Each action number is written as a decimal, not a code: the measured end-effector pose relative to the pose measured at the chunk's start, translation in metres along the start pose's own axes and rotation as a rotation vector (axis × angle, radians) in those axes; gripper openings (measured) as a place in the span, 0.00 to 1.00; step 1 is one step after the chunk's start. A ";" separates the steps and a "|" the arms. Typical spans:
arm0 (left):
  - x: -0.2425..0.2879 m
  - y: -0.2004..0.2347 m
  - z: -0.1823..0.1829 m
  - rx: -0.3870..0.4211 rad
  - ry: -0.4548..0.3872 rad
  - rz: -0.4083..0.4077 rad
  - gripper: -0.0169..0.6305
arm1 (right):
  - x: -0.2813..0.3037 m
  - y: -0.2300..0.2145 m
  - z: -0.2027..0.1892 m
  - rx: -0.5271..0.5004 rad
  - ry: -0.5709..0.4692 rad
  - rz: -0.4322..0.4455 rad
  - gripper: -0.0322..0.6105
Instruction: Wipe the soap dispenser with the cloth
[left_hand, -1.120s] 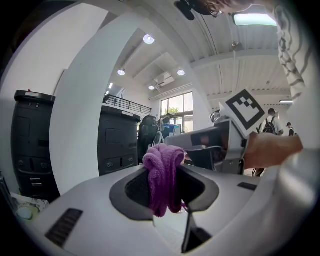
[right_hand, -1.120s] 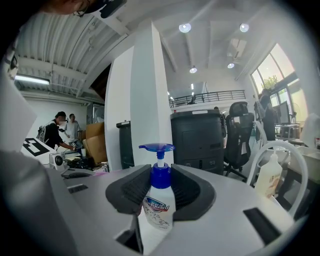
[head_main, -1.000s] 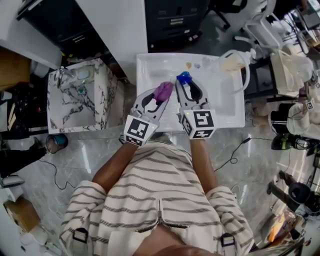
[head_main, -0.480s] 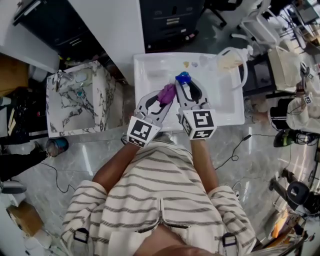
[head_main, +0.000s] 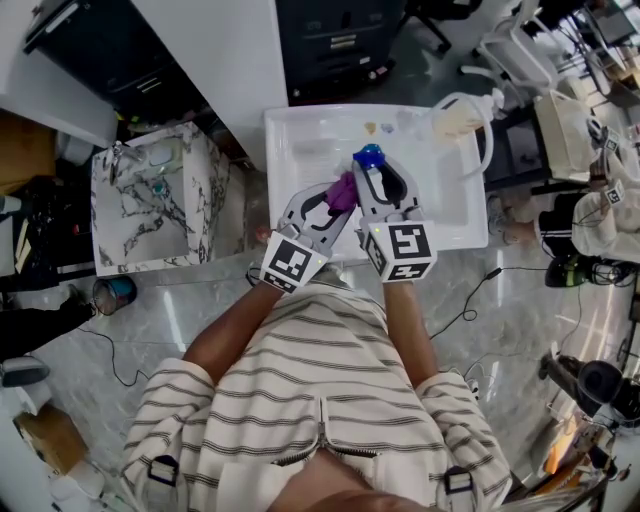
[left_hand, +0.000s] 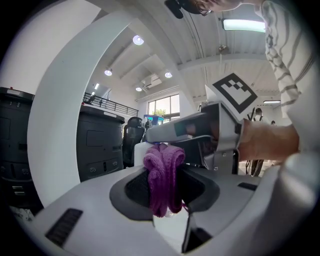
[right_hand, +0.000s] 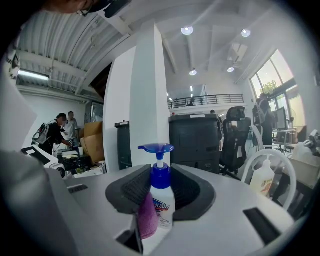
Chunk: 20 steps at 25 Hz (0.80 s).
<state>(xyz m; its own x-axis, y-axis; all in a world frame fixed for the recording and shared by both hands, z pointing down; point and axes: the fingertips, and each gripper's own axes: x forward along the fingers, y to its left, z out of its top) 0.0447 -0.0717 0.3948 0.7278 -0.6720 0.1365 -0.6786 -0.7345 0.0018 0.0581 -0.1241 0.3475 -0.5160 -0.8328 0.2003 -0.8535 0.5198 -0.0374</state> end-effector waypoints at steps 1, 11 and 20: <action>0.002 -0.002 0.000 0.003 -0.002 -0.007 0.22 | 0.000 0.001 0.001 -0.001 -0.002 0.002 0.25; 0.015 -0.019 -0.002 0.061 -0.007 -0.060 0.22 | -0.006 0.011 0.004 -0.025 -0.002 0.012 0.25; 0.028 -0.029 -0.007 0.045 0.006 -0.097 0.22 | -0.014 0.004 0.006 -0.031 -0.008 -0.005 0.25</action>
<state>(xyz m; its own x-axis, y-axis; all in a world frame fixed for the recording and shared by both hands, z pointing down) 0.0840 -0.0688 0.4060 0.7889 -0.5974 0.1439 -0.6001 -0.7994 -0.0289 0.0616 -0.1114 0.3389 -0.5121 -0.8371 0.1926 -0.8536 0.5209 -0.0056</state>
